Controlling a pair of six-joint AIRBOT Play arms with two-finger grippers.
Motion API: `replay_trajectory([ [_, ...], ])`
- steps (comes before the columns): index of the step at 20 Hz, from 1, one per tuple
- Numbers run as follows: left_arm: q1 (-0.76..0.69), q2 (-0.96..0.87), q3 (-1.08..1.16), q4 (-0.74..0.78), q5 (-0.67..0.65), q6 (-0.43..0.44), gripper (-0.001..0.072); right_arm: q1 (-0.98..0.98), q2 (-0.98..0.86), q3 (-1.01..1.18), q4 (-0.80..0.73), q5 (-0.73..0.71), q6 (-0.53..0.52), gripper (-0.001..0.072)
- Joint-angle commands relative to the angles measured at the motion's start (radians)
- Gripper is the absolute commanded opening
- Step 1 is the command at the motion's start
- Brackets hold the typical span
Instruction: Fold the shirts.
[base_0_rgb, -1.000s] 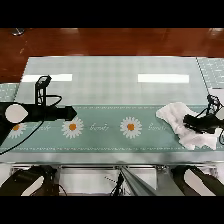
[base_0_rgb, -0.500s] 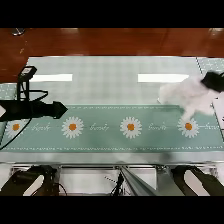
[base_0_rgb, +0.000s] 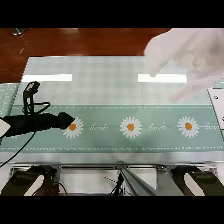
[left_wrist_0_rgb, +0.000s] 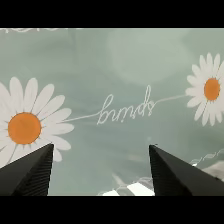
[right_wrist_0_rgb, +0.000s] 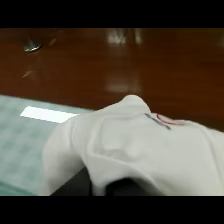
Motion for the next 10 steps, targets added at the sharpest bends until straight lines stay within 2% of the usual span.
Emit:
replay_trajectory([
  [1, -0.001, 0.003, -0.035, -0.063, 0.082, -0.024, 0.0704, 0.191, 0.006, -0.073, 0.026, 0.069, -0.002, 0.0027],
  [6, -0.002, 0.003, -0.035, -0.069, 0.08, -0.023, 0.0704, 0.464, -0.103, -0.412, 0.026, -0.058, 0.068, 0.0027],
  [10, -0.002, 0.002, -0.036, -0.072, 0.037, -0.022, 0.0704, 0.604, -0.344, -0.453, 0.044, -0.15, 0.088, 0.0027],
])
